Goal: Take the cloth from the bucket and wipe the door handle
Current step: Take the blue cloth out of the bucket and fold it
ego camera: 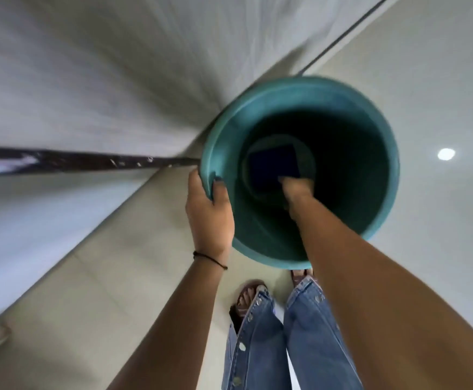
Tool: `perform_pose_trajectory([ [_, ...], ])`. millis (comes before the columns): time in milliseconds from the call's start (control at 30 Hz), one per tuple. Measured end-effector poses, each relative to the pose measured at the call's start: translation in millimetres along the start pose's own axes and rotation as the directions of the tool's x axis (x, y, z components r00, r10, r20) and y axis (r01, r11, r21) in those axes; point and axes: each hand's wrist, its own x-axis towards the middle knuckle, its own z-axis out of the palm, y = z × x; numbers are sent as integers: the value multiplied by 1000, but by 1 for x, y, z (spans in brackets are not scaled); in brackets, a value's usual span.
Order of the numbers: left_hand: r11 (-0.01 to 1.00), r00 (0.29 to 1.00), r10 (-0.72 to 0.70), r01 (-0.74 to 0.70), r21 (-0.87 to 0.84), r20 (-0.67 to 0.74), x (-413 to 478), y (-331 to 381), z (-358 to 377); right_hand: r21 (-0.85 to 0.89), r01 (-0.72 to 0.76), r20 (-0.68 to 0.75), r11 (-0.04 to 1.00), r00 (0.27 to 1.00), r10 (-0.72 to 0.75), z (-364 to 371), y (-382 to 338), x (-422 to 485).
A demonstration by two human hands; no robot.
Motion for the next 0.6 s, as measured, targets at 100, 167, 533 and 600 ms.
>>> perform_pose_trajectory([
  [100, 998, 1000, -3, 2, -60, -18, 5, -8, 3, 0, 23, -43, 1000, 999, -23, 17, 0, 21],
  [167, 997, 1000, 12, -14, -79, -27, 6, -10, 5, -12, 62, -91, 998, 994, -62, 24, 3, 35],
  [533, 992, 990, -114, 118, -49, 88, -1, 2, -4, -131, 321, 92, 938, 946, -311, -17, -10, -47],
  [600, 975, 968, -213, 220, -42, 132, -17, 20, -14, -82, 363, 150, 928, 925, -349, -38, -12, -93],
])
